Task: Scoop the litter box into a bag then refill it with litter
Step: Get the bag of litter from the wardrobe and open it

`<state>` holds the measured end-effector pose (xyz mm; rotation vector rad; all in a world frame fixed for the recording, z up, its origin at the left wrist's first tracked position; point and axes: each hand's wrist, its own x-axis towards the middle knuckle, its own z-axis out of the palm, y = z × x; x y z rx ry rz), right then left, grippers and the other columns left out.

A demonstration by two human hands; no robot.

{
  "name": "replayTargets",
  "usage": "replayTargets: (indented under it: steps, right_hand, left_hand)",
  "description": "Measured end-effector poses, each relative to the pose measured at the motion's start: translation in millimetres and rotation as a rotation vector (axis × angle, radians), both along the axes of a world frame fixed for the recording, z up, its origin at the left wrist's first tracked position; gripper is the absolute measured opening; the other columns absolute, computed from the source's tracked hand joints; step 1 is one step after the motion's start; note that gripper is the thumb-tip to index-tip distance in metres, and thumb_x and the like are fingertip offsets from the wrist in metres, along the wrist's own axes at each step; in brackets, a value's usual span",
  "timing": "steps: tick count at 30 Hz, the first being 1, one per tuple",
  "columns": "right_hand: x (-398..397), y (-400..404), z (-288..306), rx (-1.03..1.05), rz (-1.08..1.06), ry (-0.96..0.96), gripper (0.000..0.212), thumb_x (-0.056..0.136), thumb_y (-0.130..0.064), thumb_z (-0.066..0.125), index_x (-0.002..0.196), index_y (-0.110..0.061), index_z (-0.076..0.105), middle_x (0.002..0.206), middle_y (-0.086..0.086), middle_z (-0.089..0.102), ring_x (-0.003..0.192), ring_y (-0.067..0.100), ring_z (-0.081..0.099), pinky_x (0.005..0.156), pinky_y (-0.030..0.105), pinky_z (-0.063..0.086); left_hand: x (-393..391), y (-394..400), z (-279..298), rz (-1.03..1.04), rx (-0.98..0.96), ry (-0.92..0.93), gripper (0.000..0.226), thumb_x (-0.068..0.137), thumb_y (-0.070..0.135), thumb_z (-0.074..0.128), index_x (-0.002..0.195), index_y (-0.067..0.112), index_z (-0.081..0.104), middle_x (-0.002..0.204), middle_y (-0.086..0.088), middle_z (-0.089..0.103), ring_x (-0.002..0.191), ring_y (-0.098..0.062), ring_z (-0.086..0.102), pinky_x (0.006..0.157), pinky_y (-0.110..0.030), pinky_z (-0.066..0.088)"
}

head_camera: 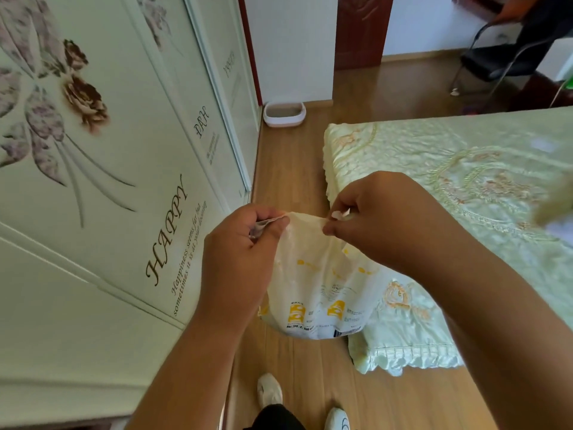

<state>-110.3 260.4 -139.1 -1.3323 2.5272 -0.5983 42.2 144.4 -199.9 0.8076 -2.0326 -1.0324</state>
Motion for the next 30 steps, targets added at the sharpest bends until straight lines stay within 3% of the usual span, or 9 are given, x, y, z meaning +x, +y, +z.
replayTargets:
  steps: [8, 19, 30]
  right_hand:
    - [-41.3, -56.7, -4.2, 0.018, -0.029, -0.020, 0.013, 0.090, -0.037, 0.071, 0.094, -0.026, 0.076, 0.077, -0.009, 0.066, 0.070, 0.006, 0.061, 0.061, 0.018, 0.042]
    - [-92.0, -186.3, -0.1, 0.038, -0.096, 0.041, 0.013, 0.088, -0.039, 0.071, 0.086, -0.028, 0.076, 0.071, -0.010, 0.068, 0.063, 0.004, 0.061, 0.055, 0.015, 0.041]
    - [-151.4, -292.3, -3.0, -0.025, -0.154, -0.029, 0.012, 0.089, -0.039, 0.071, 0.085, -0.029, 0.076, 0.057, -0.011, 0.061, 0.049, 0.001, 0.054, 0.043, 0.011, 0.028]
  left_hand:
    - [-46.5, -61.5, -7.7, -0.031, 0.033, 0.009, 0.007, 0.094, 0.028, 0.072, 0.097, 0.035, 0.071, 0.082, 0.022, 0.072, 0.080, 0.001, 0.069, 0.072, -0.010, 0.051]
    - [-108.9, -200.9, -7.3, -0.081, 0.068, -0.008, 0.005, 0.095, 0.030, 0.072, 0.098, 0.032, 0.075, 0.086, 0.016, 0.073, 0.083, -0.002, 0.070, 0.071, -0.010, 0.051]
    - [-173.6, -312.2, 3.9, -0.099, -0.018, -0.015, 0.005, 0.095, 0.027, 0.072, 0.096, 0.032, 0.074, 0.086, 0.020, 0.071, 0.085, 0.008, 0.064, 0.070, -0.004, 0.045]
